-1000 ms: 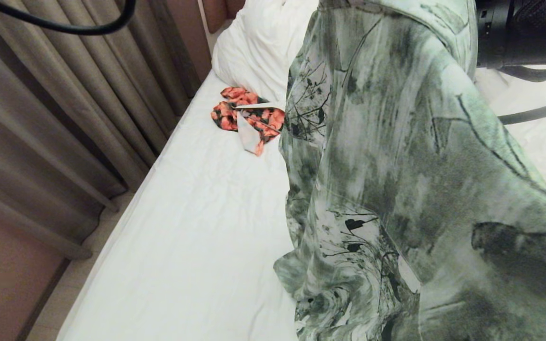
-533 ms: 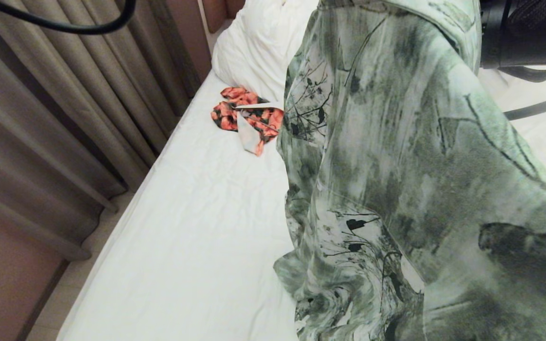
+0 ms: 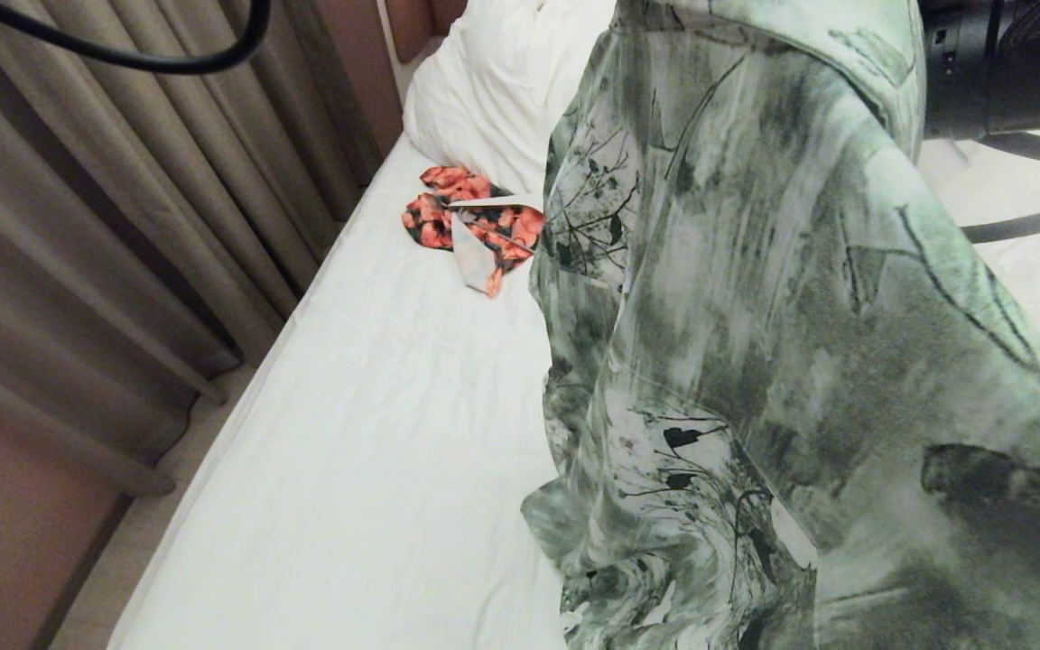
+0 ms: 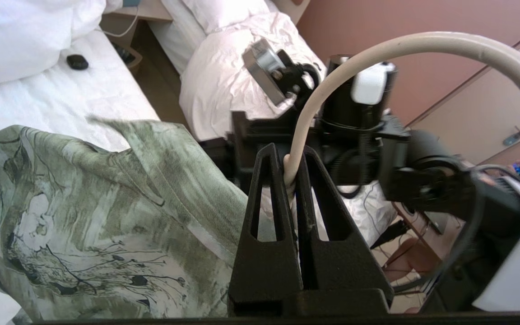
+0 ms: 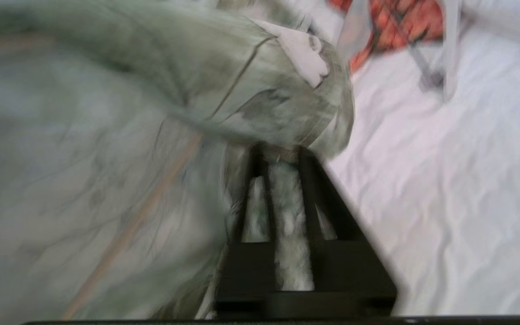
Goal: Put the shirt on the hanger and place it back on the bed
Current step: Take the clothes hanger out of the clothes
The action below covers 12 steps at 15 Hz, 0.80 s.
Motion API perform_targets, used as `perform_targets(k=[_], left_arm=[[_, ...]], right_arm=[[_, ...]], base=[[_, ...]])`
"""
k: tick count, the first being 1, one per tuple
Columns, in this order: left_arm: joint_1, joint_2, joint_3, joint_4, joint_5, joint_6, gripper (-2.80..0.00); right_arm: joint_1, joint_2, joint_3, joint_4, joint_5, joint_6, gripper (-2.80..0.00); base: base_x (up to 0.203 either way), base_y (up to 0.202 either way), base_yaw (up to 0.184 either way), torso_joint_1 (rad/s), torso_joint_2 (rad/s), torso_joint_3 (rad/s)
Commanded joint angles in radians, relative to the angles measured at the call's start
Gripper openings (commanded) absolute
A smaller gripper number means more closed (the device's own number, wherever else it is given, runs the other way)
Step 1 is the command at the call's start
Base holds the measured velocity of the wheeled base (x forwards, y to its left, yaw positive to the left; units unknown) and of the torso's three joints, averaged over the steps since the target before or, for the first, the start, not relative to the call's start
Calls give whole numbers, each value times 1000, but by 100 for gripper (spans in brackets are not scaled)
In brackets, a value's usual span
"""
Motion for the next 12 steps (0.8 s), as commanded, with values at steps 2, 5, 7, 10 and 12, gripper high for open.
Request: perform_targets(k=[2, 5, 7, 10, 12], left_arm=[[0, 14, 1, 5, 1, -1, -280], [-5, 17, 1, 18, 0, -7, -280], [-17, 21, 1, 18, 0, -8, -280], [-23, 23, 1, 18, -1, -8, -280], [-25, 21, 1, 18, -2, -6, -280]], right_arm=[[2, -42, 0, 53, 18, -7, 0], [0, -48, 0, 40, 31, -55, 0], [1, -30, 0, -28, 35, -76, 0], [10, -6, 1, -58, 37, -124, 0], [21, 1, 6, -54, 37, -131, 0]], base=[[0, 0, 0, 0, 0, 0], [0, 0, 0, 0, 0, 0], [0, 0, 0, 0, 0, 0], [0, 0, 0, 0, 0, 0], [0, 0, 0, 0, 0, 0]])
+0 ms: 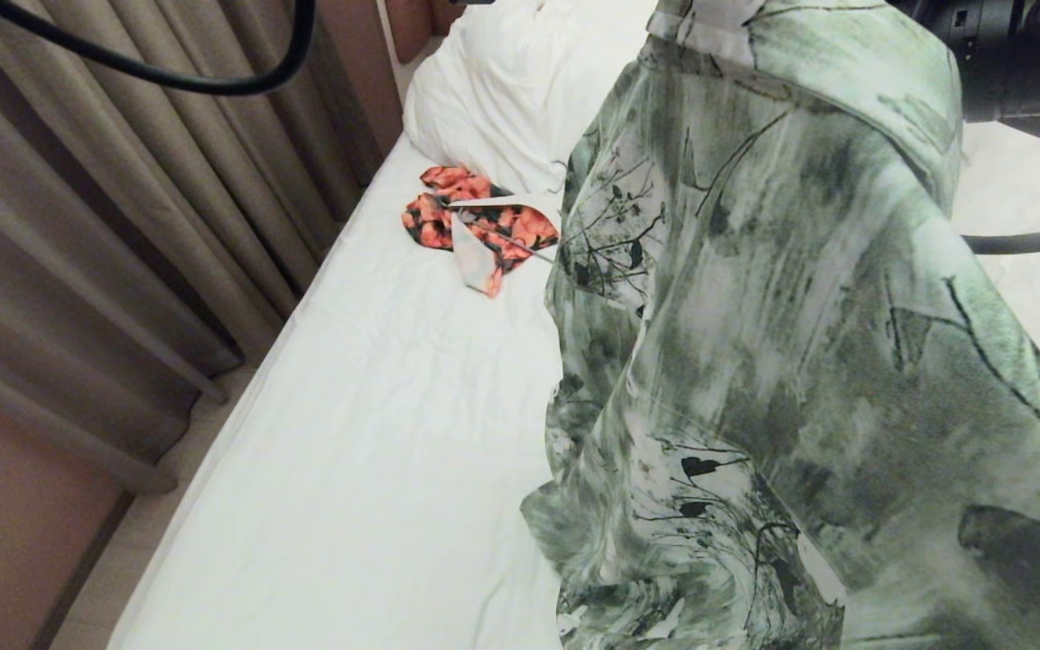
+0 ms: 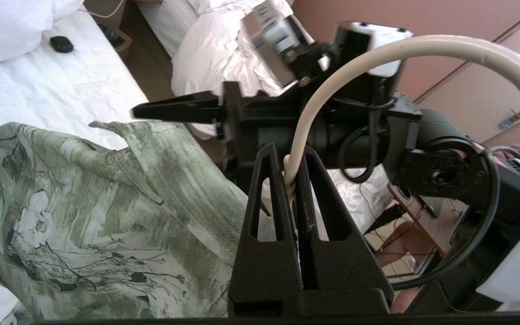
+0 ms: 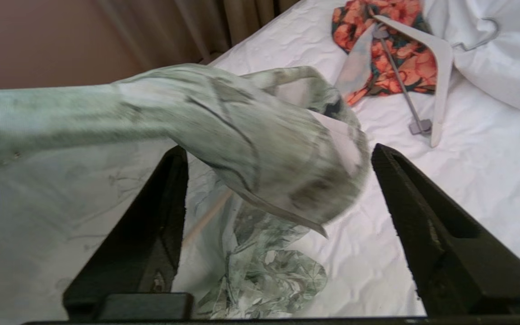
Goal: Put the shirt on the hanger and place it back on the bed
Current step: Take the clothes hanger out of the clothes
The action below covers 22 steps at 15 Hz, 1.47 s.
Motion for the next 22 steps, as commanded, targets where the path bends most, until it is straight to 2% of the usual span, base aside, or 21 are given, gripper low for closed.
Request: perform_targets(k=[1, 2, 3, 9, 14, 17, 22], left_arm=[[-1, 0, 0, 1, 0, -1, -280], [-1, 0, -1, 1, 0, -1, -280], [-1, -2, 0, 1, 0, -2, -280], [-1, -9, -1, 1, 0, -3, -280], [-8, -9, 8, 3, 1, -9, -280], [-32, -9, 11, 41, 1, -47, -280], [-92, -42, 66, 54, 3, -59, -280]], right_arm=[[6, 16, 1, 0, 2, -9, 0], [9, 21, 1, 2, 2, -27, 0], [11, 25, 1, 3, 2, -41, -280], [19, 34, -1, 1, -2, -43, -280], [-14, 31, -1, -5, -12, -39, -280], [-61, 38, -1, -6, -13, -38, -280], [-101, 67, -1, -34, -13, -37, -280]], base=[[0, 0, 0, 0, 0, 0], [0, 0, 0, 0, 0, 0], [0, 0, 0, 0, 0, 0], [0, 0, 0, 0, 0, 0], [0, 0, 0, 0, 0, 0], [0, 0, 0, 0, 0, 0], [0, 0, 0, 0, 0, 0]])
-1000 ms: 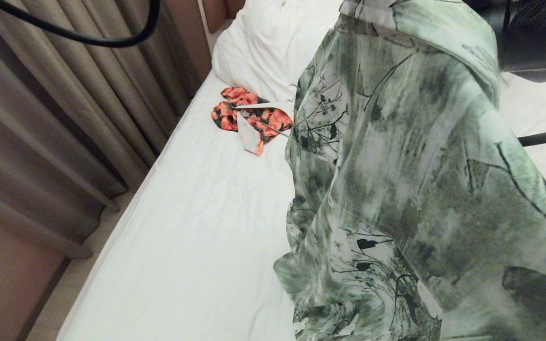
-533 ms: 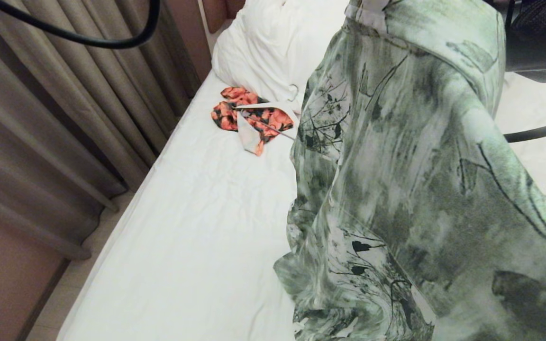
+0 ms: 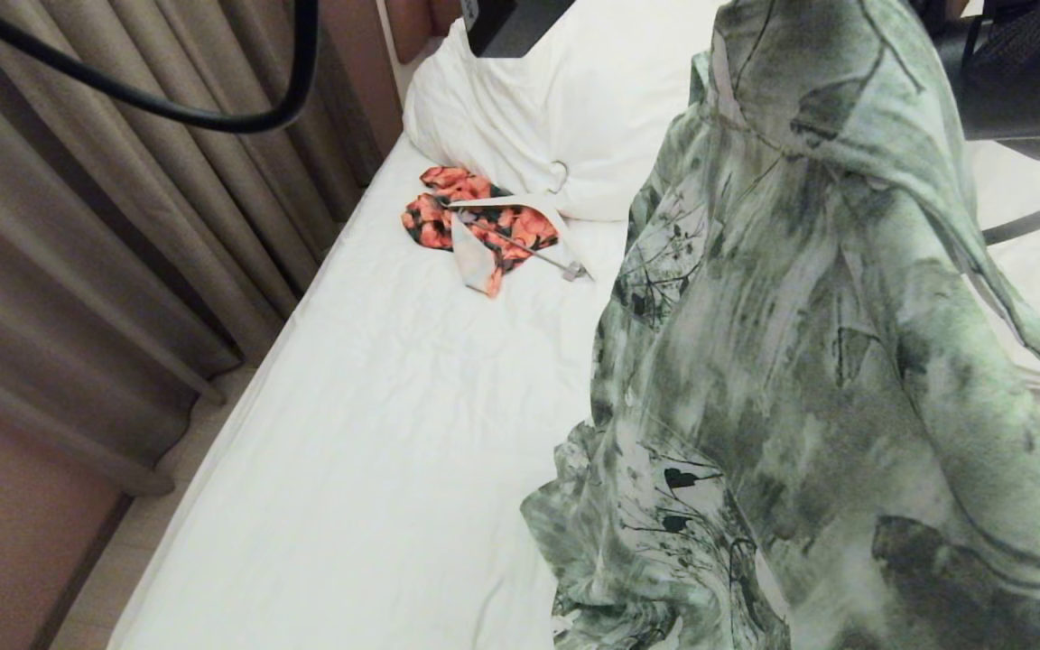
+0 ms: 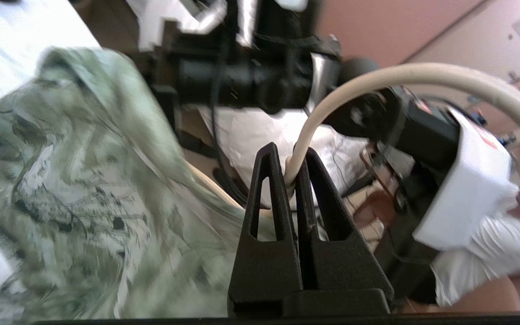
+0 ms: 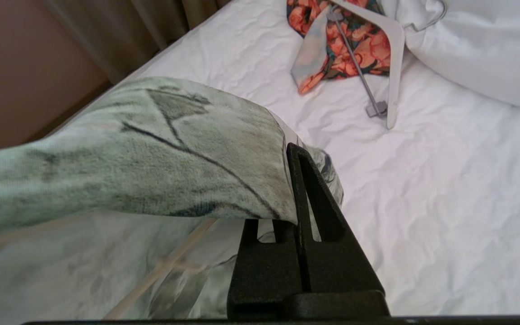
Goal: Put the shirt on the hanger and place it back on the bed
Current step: Take the clothes hanger out of the clothes
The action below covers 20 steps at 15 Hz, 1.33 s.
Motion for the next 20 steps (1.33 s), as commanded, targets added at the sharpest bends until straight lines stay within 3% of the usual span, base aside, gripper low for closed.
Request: perform_targets(k=[1, 12, 18, 20], left_arm=[[-10, -20, 24, -1, 0, -3, -280], [16, -5, 19, -23, -4, 3, -280], [16, 0, 29, -23, -6, 1, -280], [17, 0, 29, -23, -6, 0, -280]], right_arm=[[-4, 20, -1, -3, 2, -2, -280], [-25, 101, -3, -76, 6, 135, -280], [-61, 86, -5, -109, 42, 306, -280], [-73, 64, -3, -90, 55, 313, -280]], base=[[0, 0, 0, 0, 0, 0], [0, 0, 0, 0, 0, 0], [0, 0, 0, 0, 0, 0], [0, 0, 0, 0, 0, 0]])
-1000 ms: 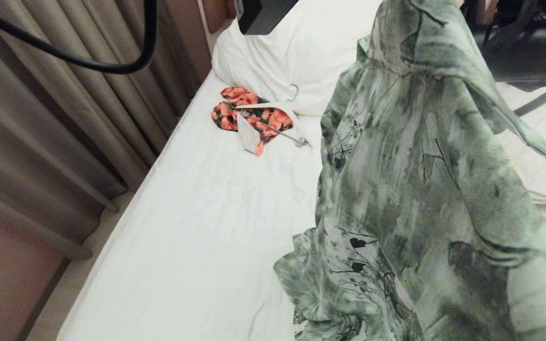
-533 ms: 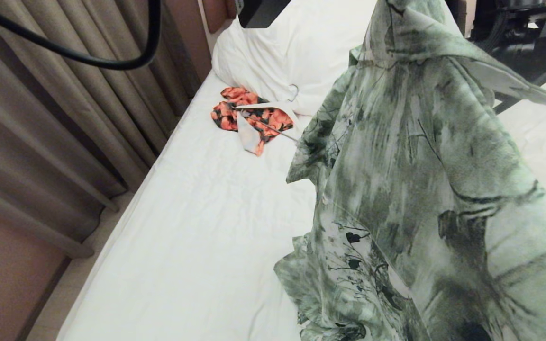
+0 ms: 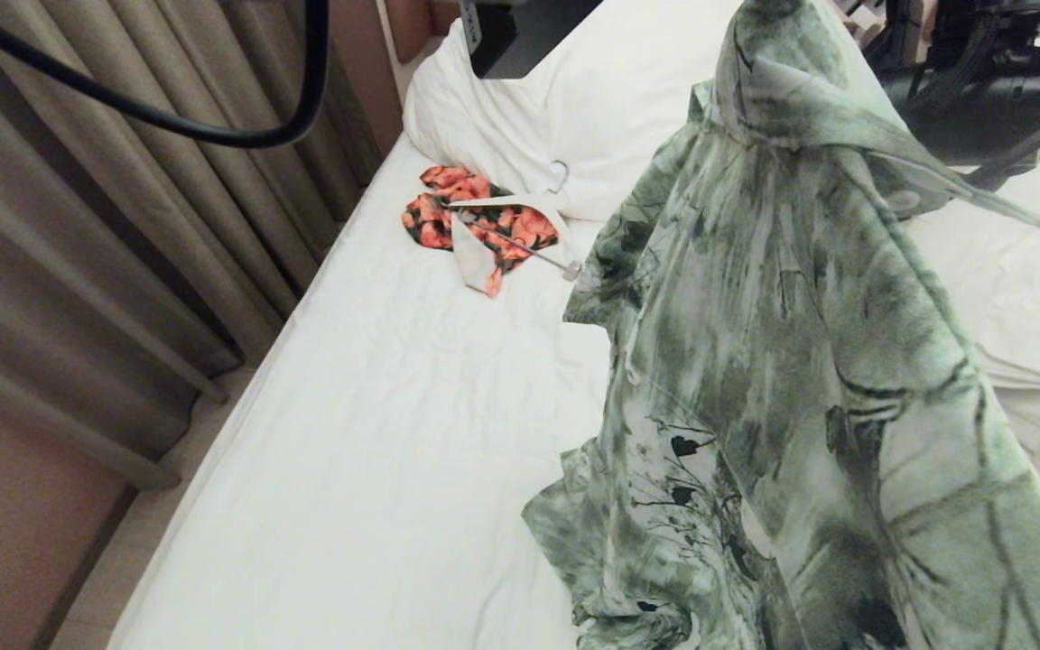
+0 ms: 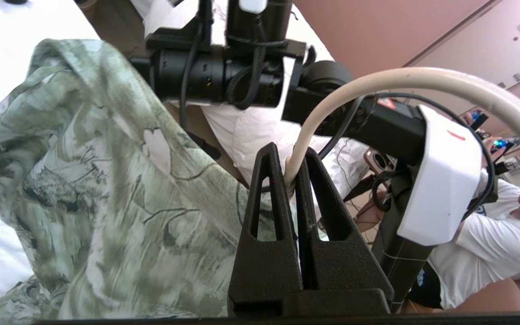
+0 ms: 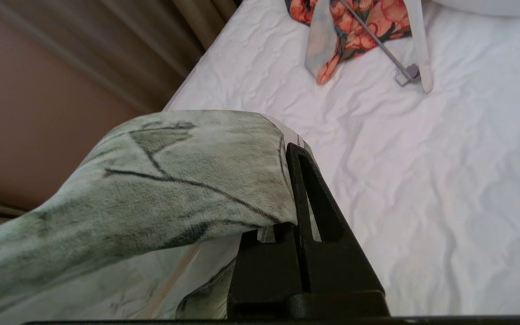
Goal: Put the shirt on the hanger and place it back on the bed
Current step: Take the clothes hanger out of the clothes
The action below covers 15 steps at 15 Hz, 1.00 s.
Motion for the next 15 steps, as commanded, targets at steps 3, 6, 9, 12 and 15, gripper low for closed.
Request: perform_targets(k=[3, 6, 9, 12, 15], left_arm=[[0, 5, -2, 2, 0, -2, -280], [-16, -7, -4, 5, -9, -3, -280], [-44, -33, 1, 5, -9, -4, -280], [-50, -51, 3, 10, -9, -3, -280], [-66, -89, 65, 8, -48, -5, -280]], right_arm=[[-16, -53, -1, 50, 42, 3, -280], [-58, -58, -1, 51, 94, 57, -280], [-96, -53, 1, 54, 158, 103, -280], [-127, -45, 5, 53, 225, 134, -280], [-128, -25, -1, 26, 235, 136, -280]], base=[[0, 0, 0, 0, 0, 0], [0, 0, 0, 0, 0, 0], [0, 0, 0, 0, 0, 0], [0, 0, 0, 0, 0, 0], [0, 0, 0, 0, 0, 0]])
